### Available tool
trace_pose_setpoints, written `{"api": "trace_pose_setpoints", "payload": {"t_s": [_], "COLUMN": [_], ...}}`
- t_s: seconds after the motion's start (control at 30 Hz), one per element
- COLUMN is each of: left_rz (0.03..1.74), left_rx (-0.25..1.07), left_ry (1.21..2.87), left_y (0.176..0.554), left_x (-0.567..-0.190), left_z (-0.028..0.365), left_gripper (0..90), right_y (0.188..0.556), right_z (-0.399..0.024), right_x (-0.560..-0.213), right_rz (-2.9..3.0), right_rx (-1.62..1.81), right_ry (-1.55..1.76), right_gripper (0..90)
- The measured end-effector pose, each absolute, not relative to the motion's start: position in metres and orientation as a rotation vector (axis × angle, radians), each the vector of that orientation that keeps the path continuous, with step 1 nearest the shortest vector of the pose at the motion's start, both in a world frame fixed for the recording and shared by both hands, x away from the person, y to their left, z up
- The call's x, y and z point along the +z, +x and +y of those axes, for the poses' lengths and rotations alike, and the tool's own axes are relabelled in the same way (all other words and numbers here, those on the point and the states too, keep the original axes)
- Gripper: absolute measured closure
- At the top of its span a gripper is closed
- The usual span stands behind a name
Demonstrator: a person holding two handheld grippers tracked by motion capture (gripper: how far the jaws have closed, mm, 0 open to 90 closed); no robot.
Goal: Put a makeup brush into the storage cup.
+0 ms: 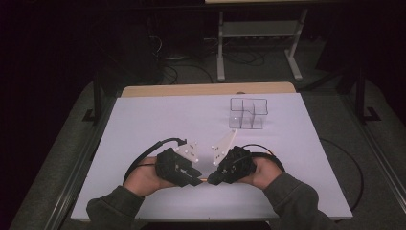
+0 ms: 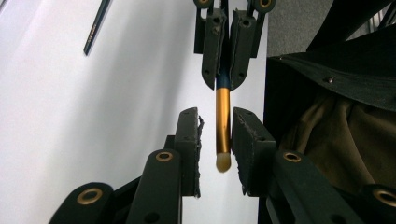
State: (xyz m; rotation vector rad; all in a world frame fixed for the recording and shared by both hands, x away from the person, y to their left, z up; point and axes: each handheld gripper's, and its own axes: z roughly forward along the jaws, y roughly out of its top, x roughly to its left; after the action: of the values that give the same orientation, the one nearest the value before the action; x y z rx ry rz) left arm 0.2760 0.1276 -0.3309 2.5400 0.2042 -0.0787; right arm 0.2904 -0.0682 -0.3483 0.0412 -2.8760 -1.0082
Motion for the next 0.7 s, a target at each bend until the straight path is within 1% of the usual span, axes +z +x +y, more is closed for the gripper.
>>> {"api": "trace_pose_setpoints", "payload": {"t_s": [0.03,0.07,0.13,0.33,0.6,0.7], "left_rz": [0.204,0.203,0.198,0.171,0.17,0.176], "left_rx": [-0.077,-0.08,-0.087,-0.112,-0.121,-0.125], "left_ry": [2.54,2.541,2.544,2.537,2.56,2.566], "left_y": [0.276,0.2762,0.2765,0.2762,0.276,0.2757], "left_x": [-0.3312,-0.3316,-0.3317,-0.3302,-0.3305,-0.3309], "left_z": [0.1275,0.1272,0.1266,0.1254,0.1235,0.1226], "left_gripper": [70.1,72.1,72.9,82.6,84.1,84.3], "right_y": [0.2907,0.2902,0.2902,0.2889,0.2871,0.2857], "right_z": [-0.0696,-0.0715,-0.0721,-0.0738,-0.0715,-0.0685], "right_x": [-0.3492,-0.3502,-0.3502,-0.3513,-0.3522,-0.3514], "right_rz": [-2.871,-2.858,-2.86,-2.857,-2.866,-2.895], "right_rx": [-1.024,-1.059,-1.068,-1.099,-1.079,-1.039], "right_ry": [0.041,0.029,0.031,0.039,0.049,0.049], "right_gripper": [82.5,82.5,82.6,82.5,81.3,77.2]}}
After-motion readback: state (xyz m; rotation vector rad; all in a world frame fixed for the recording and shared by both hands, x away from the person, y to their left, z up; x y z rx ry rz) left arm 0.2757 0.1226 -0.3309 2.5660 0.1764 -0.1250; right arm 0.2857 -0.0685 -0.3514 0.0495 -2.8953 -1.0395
